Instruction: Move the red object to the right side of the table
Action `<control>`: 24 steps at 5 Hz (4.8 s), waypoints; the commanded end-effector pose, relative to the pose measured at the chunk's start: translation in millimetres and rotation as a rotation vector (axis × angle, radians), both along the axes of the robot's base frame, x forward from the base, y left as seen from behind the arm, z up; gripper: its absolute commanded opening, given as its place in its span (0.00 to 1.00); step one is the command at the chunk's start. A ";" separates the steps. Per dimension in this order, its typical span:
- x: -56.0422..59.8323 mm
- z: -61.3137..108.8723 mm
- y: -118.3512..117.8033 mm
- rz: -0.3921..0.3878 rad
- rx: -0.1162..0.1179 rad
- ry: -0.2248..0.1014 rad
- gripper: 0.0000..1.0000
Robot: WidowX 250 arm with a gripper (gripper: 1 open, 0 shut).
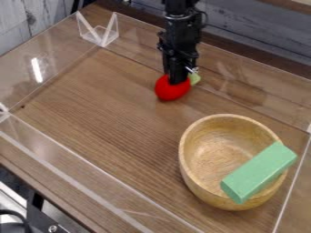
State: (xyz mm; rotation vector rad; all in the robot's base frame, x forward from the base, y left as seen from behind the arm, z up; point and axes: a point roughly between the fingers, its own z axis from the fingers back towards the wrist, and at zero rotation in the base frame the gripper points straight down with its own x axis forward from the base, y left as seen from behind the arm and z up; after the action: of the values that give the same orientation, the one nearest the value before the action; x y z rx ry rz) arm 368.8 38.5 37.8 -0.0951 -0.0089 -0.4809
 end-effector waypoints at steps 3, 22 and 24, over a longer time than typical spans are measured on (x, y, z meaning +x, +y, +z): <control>-10.0 2.6 -8.0 -0.053 -0.032 -0.006 0.00; -32.2 -18.1 -92.6 0.094 -0.124 0.169 1.00; -43.5 21.8 -78.3 0.043 -0.137 0.073 1.00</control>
State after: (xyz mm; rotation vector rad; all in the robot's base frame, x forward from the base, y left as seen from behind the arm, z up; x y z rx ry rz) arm 319.6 -40.9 39.2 -0.2580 0.0937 -0.4208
